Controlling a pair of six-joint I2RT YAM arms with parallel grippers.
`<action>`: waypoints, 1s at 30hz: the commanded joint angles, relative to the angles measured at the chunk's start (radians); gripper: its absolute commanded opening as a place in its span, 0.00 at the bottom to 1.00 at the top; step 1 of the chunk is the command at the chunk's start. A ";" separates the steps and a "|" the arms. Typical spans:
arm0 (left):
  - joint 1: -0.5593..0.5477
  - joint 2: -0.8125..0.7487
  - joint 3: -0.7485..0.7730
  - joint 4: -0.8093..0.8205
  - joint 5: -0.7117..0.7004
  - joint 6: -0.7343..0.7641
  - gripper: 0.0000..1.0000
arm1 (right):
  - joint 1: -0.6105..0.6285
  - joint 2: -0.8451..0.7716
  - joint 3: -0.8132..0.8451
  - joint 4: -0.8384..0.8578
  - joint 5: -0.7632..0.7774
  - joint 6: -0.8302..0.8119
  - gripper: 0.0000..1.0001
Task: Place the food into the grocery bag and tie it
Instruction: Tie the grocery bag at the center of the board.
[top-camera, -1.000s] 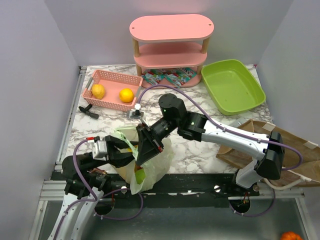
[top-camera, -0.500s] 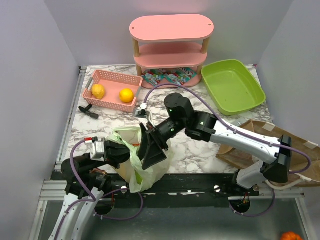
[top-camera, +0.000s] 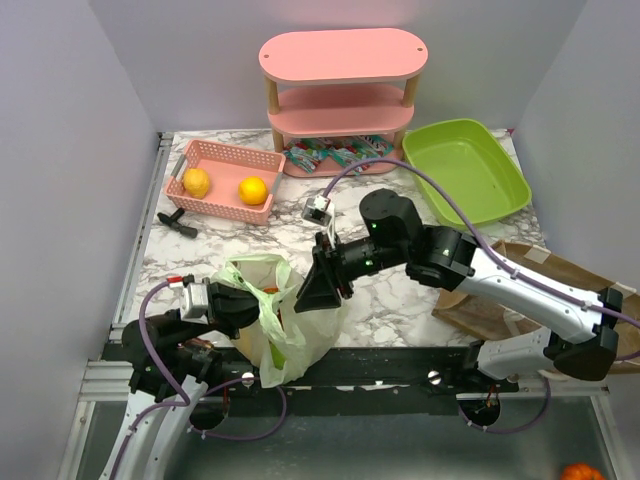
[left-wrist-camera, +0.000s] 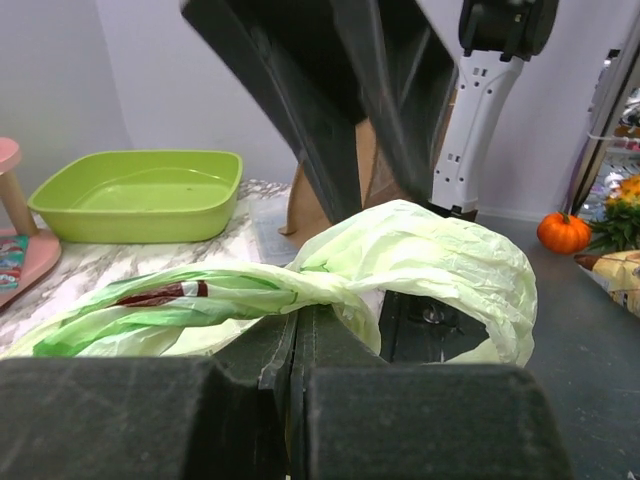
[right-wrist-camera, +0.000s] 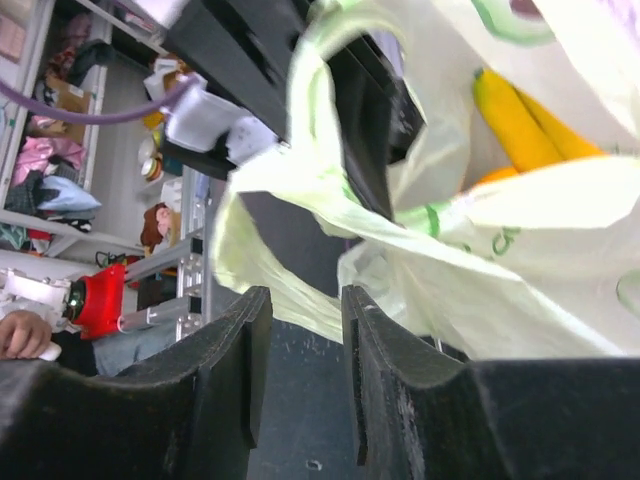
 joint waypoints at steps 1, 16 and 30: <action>0.004 0.012 0.034 -0.064 -0.118 -0.006 0.00 | 0.012 0.012 -0.070 -0.006 0.061 0.028 0.39; 0.004 0.061 0.118 -0.146 -0.218 -0.090 0.00 | 0.054 0.064 -0.080 0.193 0.245 0.094 0.39; 0.004 0.053 0.112 -0.169 -0.263 -0.121 0.00 | 0.139 0.143 -0.024 0.236 0.335 0.091 0.42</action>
